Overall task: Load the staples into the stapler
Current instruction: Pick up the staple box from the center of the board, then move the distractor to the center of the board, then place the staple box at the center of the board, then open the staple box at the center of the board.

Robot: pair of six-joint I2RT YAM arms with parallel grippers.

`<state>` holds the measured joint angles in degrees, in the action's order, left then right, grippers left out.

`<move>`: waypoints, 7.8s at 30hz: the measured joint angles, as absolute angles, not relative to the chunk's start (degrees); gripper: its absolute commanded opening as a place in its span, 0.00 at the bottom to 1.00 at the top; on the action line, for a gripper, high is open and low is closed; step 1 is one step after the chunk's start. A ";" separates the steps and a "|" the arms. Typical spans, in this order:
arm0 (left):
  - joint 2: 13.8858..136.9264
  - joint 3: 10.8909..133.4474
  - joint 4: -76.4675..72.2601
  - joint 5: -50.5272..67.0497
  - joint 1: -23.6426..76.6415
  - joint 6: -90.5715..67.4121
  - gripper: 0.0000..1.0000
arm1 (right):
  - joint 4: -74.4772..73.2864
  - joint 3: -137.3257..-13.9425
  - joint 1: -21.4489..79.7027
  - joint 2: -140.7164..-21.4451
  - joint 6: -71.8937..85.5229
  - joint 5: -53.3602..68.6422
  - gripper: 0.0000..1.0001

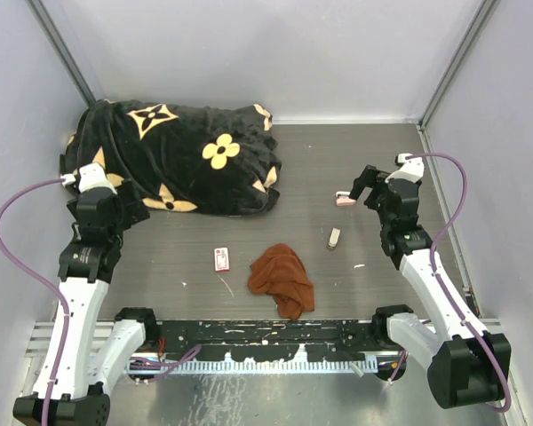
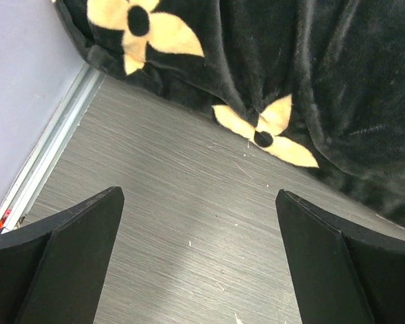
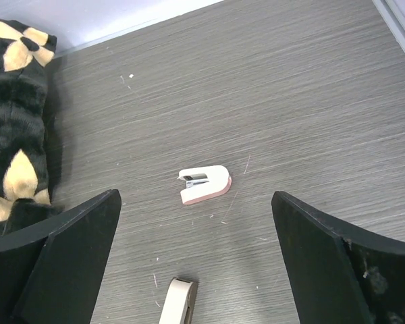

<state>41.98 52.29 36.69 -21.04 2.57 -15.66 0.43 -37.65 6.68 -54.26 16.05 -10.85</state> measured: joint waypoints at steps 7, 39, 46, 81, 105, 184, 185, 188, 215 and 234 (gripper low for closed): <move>46.94 52.71 37.50 -18.92 2.57 -16.69 0.98 | 0.51 -37.39 6.68 -54.26 17.08 -12.05 1.00; 62.13 39.94 30.83 -4.19 35.27 -34.98 0.99 | -3.09 -38.85 24.45 -60.40 24.34 2.59 0.92; 69.52 36.45 22.28 -1.23 35.42 -40.84 0.85 | 0.01 -36.91 29.61 -61.78 25.26 6.46 0.92; 82.61 41.36 21.82 -10.98 40.73 -37.23 0.39 | 3.95 -33.91 32.14 -63.42 26.37 7.22 0.92; 64.49 46.89 30.57 -10.13 20.82 -27.81 0.33 | 15.51 -34.30 57.58 -78.41 35.00 3.57 0.92; 90.65 52.34 21.65 4.19 45.87 -11.14 0.38 | 3.68 -20.21 25.28 -50.61 33.91 14.96 1.00; 91.07 52.34 21.67 4.54 46.33 -10.52 0.42 | 3.99 -19.90 25.28 -50.22 34.15 14.94 1.00; 91.53 52.31 21.63 5.39 47.33 -8.67 0.64 | 4.38 -19.03 25.28 -49.45 34.57 14.90 1.00; 74.02 29.58 5.52 11.31 44.99 -55.83 0.74 | 18.22 -30.11 35.79 -80.27 34.28 20.84 0.72; 86.08 38.37 -1.87 11.07 43.00 -42.28 0.78 | 20.51 -29.61 35.77 -80.90 36.97 19.49 0.74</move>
